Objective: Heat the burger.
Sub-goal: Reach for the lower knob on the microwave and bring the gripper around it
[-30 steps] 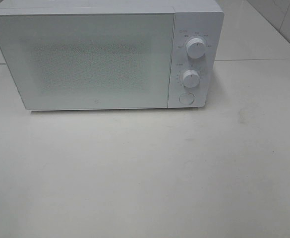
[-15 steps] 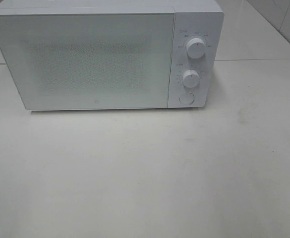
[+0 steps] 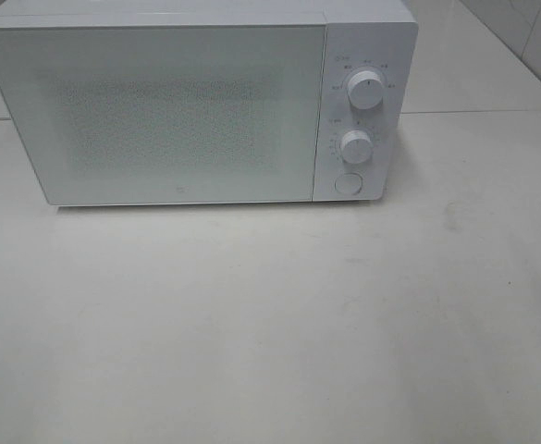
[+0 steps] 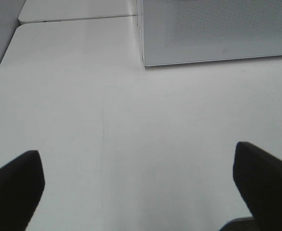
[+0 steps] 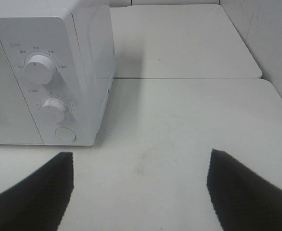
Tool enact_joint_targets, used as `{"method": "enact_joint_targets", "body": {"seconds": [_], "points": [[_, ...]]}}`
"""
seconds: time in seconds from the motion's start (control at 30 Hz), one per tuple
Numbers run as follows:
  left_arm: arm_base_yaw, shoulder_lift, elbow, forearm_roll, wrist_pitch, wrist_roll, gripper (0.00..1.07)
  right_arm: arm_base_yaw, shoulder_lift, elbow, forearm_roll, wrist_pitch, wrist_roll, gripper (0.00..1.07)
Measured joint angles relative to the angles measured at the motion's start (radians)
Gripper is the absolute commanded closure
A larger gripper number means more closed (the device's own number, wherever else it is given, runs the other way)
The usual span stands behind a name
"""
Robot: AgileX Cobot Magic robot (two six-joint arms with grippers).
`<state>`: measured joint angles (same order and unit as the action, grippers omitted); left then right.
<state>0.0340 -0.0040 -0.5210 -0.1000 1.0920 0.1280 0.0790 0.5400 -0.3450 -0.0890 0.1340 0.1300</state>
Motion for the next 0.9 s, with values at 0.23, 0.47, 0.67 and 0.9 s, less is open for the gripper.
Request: {"method": "enact_joint_targets", "body": {"seconds": [0.23, 0.47, 0.67, 0.9], "points": [[0.000, 0.000, 0.000, 0.000, 0.000, 0.000, 0.07, 0.000, 0.195, 0.007, 0.000, -0.242, 0.000, 0.32], [0.000, 0.000, 0.000, 0.000, 0.000, 0.000, 0.07, 0.000, 0.378, 0.007, 0.000, -0.474, 0.000, 0.32], [0.000, 0.000, 0.000, 0.000, 0.000, 0.000, 0.07, 0.000, 0.445, 0.007, 0.000, -0.590, 0.000, 0.32], [0.000, 0.000, 0.000, 0.000, 0.000, 0.000, 0.07, 0.007, 0.563, 0.007, 0.056, -0.800, -0.024, 0.32]]}}
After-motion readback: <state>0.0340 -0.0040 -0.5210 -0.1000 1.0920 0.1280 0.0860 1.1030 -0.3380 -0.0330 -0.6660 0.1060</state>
